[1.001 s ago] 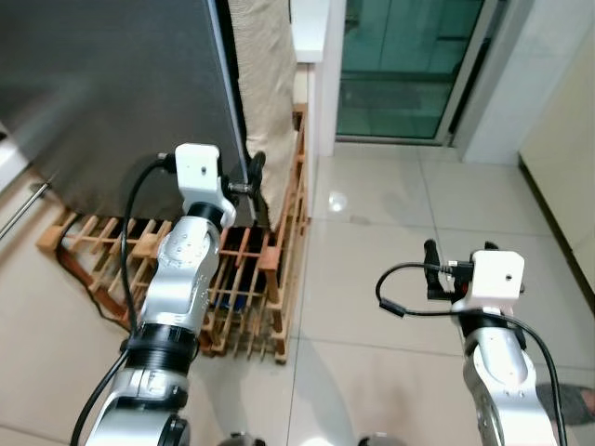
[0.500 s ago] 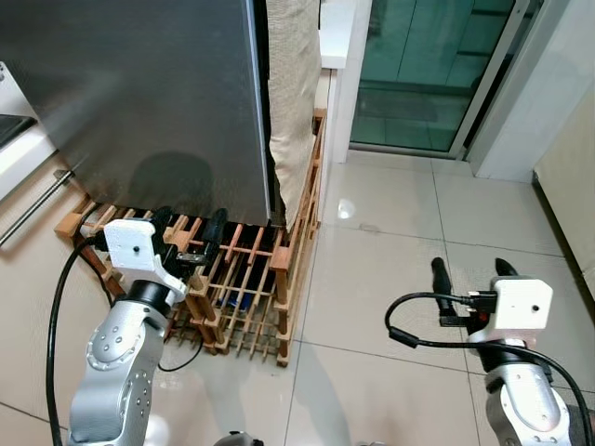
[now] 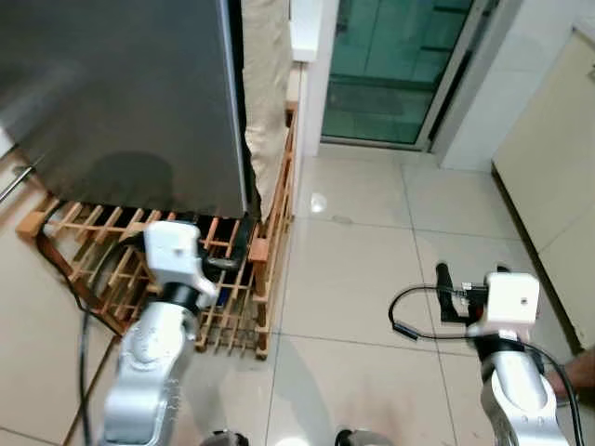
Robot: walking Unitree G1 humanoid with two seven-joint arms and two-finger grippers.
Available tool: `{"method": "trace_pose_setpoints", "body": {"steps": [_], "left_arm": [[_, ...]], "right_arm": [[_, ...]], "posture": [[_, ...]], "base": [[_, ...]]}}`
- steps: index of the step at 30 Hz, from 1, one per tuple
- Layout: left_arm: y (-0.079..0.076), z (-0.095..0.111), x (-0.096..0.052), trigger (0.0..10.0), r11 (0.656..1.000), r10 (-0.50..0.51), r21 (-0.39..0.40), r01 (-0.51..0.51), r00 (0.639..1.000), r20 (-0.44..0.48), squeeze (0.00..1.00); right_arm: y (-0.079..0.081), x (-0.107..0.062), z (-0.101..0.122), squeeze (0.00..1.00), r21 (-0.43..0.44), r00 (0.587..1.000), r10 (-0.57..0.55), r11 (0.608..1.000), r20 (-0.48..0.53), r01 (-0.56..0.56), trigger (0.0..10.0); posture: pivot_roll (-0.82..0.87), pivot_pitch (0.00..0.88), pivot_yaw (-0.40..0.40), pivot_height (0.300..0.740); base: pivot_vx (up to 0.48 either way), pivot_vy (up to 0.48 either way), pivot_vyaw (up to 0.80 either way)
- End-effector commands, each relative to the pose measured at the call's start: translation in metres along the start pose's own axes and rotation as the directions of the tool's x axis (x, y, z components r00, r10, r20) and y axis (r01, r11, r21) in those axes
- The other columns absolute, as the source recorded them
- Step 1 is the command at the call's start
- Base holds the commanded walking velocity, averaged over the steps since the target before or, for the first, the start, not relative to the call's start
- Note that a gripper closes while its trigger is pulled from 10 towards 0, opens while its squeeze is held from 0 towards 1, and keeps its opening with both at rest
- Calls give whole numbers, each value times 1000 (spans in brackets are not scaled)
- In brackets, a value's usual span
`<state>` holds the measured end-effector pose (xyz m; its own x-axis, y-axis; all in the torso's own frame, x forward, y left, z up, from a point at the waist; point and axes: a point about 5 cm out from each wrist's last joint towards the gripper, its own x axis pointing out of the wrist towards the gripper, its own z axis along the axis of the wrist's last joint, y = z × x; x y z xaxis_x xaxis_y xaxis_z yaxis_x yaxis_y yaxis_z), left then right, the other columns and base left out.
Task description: Restocking fridge
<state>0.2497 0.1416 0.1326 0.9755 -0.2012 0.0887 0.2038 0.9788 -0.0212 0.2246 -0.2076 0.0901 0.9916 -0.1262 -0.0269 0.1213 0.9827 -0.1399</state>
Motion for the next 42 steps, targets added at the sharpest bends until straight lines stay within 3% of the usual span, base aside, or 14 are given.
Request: {"method": "trace_pose_setpoints", "body": {"steps": [1, 2, 3, 4, 5, 12, 18, 19, 20, 23, 26, 31, 37, 42], "left_arm": [[2, 3, 1, 10000, 998, 59, 7, -59, 998, 22, 0], [9, 1, 2, 10000, 990, 138, -4, -138, 990, 22, 0], [9, 1, 2, 10000, 990, 138, -4, -138, 990, 22, 0], [19, -4, 5, 10000, 974, 228, -23, -227, 974, 13, 0], [19, -4, 5, 10000, 974, 228, -23, -227, 974, 13, 0], [11, 6, 15, 10000, 986, 163, -38, -161, 984, 70, 0], [5, 35, 27, 10000, 992, 128, -33, -124, 983, 132, 0], [5, 47, 29, 10000, 991, 130, -50, -124, 977, 166, 0], [7, 56, 29, 10000, 990, 138, -59, -129, 970, 198, 0], [8, 61, 29, 10000, 989, 144, -64, -133, 966, 217, 0], [10, 84, 16, 10000, 984, 179, -73, -165, 927, 330, 0], [0, 91, 22, 10000, 988, 148, -89, -125, 932, 332, 0], [-9, 114, 23, 10000, 992, 77, -127, -24, 899, 431, 0], [-12, 117, 25, 10000, 994, 67, -110, -19, 891, 450, 0]], "right_arm": [[-5, 2, 0, 0, -14, 999, -32, 999, -2, 32, 10000], [-10, 2, 1, 0, -8, 997, -72, 997, 11, 72, 10000], [-10, 2, 1, 0, -8, 997, -72, 997, 11, 72, 10000], [-18, 5, 2, 0, 47, 992, -124, 991, 32, 122, 10000], [-18, 5, 2, 0, 47, 992, -124, 991, 32, 122, 10000], [-11, 12, 10, 0, 14, 991, -110, 994, 76, 109, 10000], [5, 19, 32, 0, -1, 991, -38, 999, 130, 38, 10000], [9, 20, 47, 0, 1, 983, -6, 1000, 182, 6, 10000], [12, 19, 60, 0, -12, 971, 16, 1000, 237, -14, 10000], [13, 18, 67, 0, -22, 962, 29, 999, 271, -23, 10000], [12, 3, 96, 0, -69, 922, 70, 996, 382, -48, 10000], [13, 11, 109, 0, -55, 912, 45, 998, 408, -24, 10000], [15, 15, 134, 0, -66, 872, 52, 998, 487, -22, 10000], [13, 19, 135, 0, -62, 875, 41, 998, 483, -13, 10000]], "posture": [[-112, 80, -21, 740], [-109, 82, -24, 740], [-109, 82, -24, 740], [-101, 90, -28, 740], [-101, 90, -28, 740], [-100, 88, -21, 740], [-96, 71, -15, 740], [-94, 68, -16, 740], [-91, 66, -19, 740], [-89, 66, -20, 740], [-90, 71, -36, 740], [-94, 66, -36, 740], [-108, 57, -35, 740], [-111, 52, -38, 740]], "base": [[0, 0, 0], [0, 0, 0], [0, 0, 0], [0, 0, 0], [0, 0, 0], [0, 0, 0], [0, 0, 0], [0, 0, 0], [0, 0, 0], [0, 0, 0], [0, 0, 0], [0, 0, 0], [314, 0, 0], [480, 0, 0]]}}
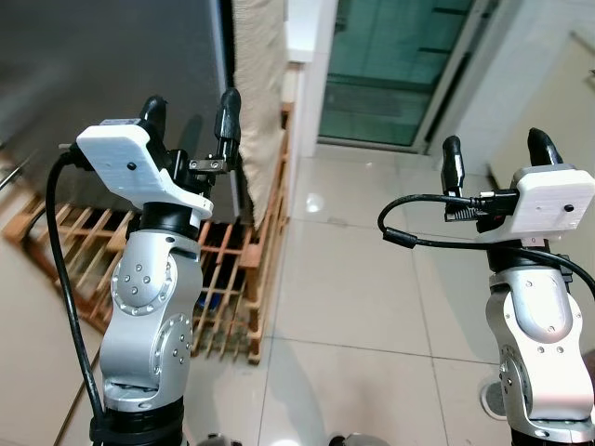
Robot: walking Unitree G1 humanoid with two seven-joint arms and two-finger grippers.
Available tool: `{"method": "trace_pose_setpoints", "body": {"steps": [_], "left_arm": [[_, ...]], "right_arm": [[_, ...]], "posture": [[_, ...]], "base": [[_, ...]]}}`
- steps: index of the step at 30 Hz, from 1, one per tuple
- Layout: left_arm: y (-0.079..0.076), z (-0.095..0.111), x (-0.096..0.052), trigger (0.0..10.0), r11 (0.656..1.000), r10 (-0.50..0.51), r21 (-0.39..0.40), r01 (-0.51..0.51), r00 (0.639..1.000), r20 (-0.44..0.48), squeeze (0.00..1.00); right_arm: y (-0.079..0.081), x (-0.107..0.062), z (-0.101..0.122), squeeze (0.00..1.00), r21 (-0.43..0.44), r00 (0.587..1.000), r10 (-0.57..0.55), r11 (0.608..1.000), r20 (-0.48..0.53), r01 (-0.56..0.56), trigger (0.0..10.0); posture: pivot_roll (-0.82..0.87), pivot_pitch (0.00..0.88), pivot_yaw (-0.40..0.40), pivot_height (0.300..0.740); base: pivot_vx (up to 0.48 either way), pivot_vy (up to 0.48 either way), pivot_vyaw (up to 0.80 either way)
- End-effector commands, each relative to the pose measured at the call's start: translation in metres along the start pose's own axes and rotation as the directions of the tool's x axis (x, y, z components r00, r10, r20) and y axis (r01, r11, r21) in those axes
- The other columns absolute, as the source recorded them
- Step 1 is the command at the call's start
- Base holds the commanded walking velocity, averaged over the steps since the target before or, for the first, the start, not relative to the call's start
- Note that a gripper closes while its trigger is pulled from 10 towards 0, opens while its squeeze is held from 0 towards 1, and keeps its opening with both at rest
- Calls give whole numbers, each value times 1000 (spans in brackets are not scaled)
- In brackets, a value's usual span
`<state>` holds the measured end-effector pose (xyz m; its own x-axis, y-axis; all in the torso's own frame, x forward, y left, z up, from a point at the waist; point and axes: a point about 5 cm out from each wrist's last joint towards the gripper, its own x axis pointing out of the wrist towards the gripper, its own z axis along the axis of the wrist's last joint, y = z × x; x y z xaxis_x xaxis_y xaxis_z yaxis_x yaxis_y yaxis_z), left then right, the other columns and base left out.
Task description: Restocking fridge
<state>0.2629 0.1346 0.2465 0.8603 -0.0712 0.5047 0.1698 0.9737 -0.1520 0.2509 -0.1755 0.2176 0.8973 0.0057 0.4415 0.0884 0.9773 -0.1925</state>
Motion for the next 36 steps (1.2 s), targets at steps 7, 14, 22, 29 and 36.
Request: {"method": "trace_pose_setpoints", "body": {"steps": [7, 14, 22, 29, 36], "left_arm": [[-4, 2, 6, 10000, 1000, -6, 7, 6, 1000, 10, 0], [3, -3, 8, 10000, 996, 74, 44, -73, 997, -13, 0], [12, -7, 8, 10000, 992, 121, 41, -119, 992, -42, 0], [11, -15, 10, 10000, 993, 116, 44, -112, 989, -88, 0], [-1, -44, 18, 10000, 999, 15, 39, -5, 966, -258, 0]], "right_arm": [[-4, 5, -3, 0, -16, 1000, -5, 1000, -17, 5, 10000], [-2, 6, -10, 0, -13, 999, 15, 1000, -43, -16, 10000], [4, 3, -19, 0, -1, 996, 50, 999, -78, -50, 10000], [5, 0, -23, 0, -4, 994, 60, 998, -93, -61, 10000], [1, -4, -43, 0, 67, 979, 27, 998, -200, -14, 10000]], "posture": [[-113, 48, -39, 740], [-110, 45, -40, 740], [-103, 40, -36, 740], [-111, 35, -32, 740], [-119, 27, -23, 740]], "base": [[477, 0, 0], [393, 0, 0], [0, 0, 0], [0, 0, 0], [0, 0, 0]]}}
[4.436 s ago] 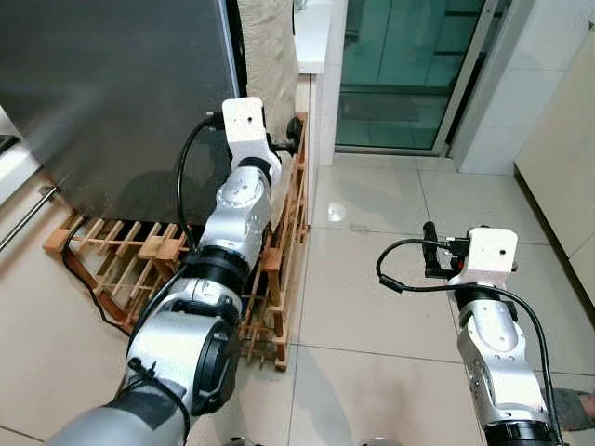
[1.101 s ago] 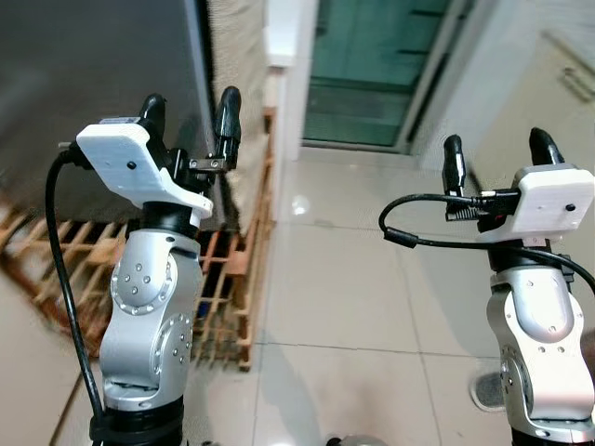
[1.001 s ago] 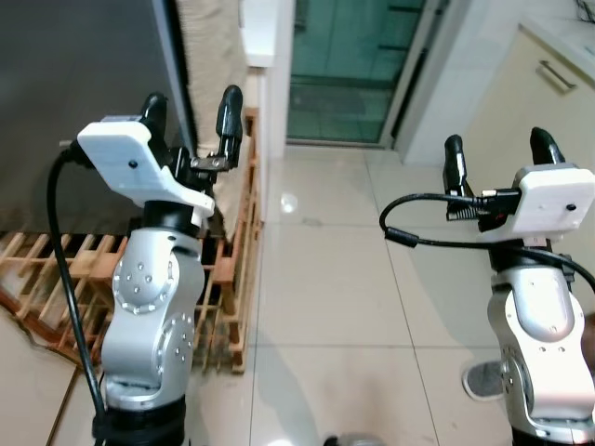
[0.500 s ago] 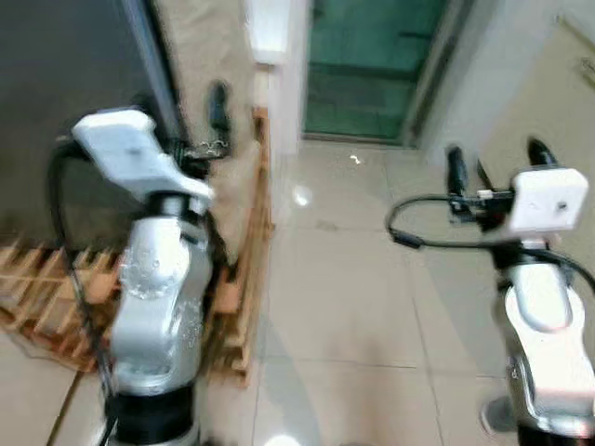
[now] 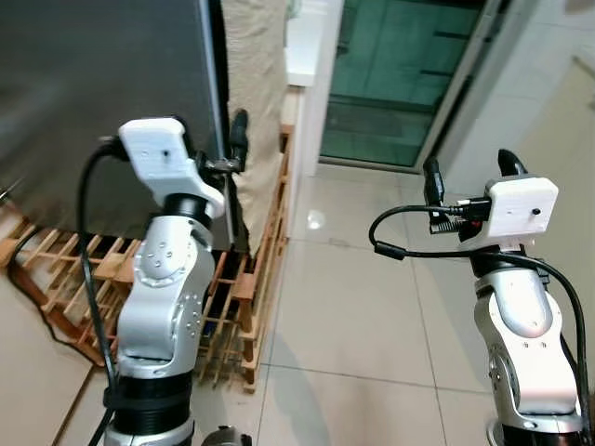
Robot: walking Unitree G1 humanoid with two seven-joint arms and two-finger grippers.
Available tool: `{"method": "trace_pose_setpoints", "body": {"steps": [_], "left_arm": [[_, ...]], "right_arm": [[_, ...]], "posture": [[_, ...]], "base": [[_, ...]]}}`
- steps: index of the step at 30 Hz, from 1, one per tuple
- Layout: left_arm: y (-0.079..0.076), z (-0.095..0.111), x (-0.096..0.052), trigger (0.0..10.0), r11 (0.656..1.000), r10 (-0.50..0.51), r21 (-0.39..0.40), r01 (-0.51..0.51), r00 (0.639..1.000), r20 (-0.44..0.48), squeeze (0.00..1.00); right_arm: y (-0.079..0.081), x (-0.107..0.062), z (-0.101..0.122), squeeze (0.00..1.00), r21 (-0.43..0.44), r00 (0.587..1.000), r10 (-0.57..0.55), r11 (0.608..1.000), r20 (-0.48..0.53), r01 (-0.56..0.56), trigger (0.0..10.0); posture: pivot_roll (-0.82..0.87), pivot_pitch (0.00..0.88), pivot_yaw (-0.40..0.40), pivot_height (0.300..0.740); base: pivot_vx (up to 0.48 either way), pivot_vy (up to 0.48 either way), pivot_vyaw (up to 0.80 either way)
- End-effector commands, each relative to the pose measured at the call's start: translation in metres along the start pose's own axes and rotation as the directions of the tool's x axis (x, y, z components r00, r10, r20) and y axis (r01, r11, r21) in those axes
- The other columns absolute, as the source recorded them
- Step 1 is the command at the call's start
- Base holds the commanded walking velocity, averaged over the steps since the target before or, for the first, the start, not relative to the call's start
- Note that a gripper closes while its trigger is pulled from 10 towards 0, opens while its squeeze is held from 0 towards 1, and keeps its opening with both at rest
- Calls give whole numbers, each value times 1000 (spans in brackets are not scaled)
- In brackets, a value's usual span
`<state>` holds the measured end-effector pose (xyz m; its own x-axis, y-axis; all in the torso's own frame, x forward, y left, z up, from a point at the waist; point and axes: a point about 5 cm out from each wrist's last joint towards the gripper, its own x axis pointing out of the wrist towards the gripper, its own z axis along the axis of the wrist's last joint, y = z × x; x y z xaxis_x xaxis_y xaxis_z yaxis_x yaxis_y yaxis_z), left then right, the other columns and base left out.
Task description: Restocking fridge
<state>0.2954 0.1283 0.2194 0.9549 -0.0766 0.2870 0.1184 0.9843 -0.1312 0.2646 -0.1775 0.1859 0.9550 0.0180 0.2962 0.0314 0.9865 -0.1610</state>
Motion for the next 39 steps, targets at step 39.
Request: {"method": "trace_pose_setpoints", "body": {"steps": [39], "left_arm": [[8, -45, -13, 10000, 998, -17, 61, 26, 990, -138, 0]], "right_arm": [[-3, -16, -51, 0, 55, 975, 23, 998, -220, -11, 10000]], "posture": [[-114, 44, -13, 740]], "base": [[0, -134, 163]]}}
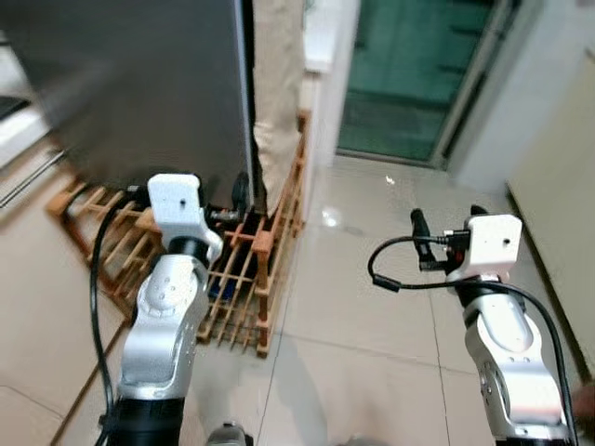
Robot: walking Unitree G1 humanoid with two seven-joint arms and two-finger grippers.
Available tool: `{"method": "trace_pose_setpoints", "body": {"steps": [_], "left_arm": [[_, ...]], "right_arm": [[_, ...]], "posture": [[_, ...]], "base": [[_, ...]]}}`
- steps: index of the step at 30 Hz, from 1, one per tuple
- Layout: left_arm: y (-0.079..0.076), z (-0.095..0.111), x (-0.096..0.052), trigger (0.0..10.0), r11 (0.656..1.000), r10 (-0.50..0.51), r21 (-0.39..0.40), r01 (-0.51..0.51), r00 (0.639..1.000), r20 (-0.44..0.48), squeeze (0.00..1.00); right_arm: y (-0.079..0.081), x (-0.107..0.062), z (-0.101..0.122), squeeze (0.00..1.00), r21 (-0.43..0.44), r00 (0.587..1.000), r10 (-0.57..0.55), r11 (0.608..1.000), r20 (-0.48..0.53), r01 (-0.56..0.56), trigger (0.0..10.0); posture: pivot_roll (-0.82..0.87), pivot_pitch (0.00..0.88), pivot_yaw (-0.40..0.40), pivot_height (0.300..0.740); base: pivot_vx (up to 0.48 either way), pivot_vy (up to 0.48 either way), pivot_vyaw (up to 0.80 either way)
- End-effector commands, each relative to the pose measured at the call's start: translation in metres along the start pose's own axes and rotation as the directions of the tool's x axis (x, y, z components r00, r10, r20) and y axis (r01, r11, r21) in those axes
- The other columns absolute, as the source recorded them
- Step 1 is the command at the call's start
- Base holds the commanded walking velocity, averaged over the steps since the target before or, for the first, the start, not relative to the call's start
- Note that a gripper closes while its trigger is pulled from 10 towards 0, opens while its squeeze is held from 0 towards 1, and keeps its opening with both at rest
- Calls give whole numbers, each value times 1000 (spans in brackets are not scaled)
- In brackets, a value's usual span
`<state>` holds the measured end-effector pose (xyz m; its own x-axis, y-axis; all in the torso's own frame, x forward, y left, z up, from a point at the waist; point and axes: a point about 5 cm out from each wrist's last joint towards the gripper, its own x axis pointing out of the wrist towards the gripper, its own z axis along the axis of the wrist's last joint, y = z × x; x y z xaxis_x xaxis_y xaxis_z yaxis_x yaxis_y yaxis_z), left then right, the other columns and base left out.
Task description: Restocking fridge
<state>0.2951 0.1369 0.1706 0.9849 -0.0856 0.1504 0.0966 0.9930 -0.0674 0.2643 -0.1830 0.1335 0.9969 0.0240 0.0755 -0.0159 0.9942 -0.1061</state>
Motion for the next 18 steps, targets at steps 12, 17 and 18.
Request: {"method": "trace_pose_setpoints", "body": {"steps": [12, 17, 18], "left_arm": [[-19, -5, 31, 10000, 999, -52, -5, 51, 998, -34, 0], [-11, -5, 21, 10000, 998, -50, -27, 50, 999, -19, 0], [-9, -5, 18, 10000, 998, -52, -36, 51, 999, -16, 0]], "right_arm": [[-1, 0, 2, 0, -49, 1000, -11, 999, 15, 12, 10000], [-1, -2, 2, 0, -39, 1000, -19, 999, 20, 20, 10000], [-1, -3, 1, 0, -39, 1000, -20, 999, 20, 21, 10000]], "posture": [[-134, 41, 4, 740], [-136, 40, 10, 740], [-135, 40, 11, 740]], "base": [[0, -424, 397], [0, 0, 0], [0, 0, 0]]}}
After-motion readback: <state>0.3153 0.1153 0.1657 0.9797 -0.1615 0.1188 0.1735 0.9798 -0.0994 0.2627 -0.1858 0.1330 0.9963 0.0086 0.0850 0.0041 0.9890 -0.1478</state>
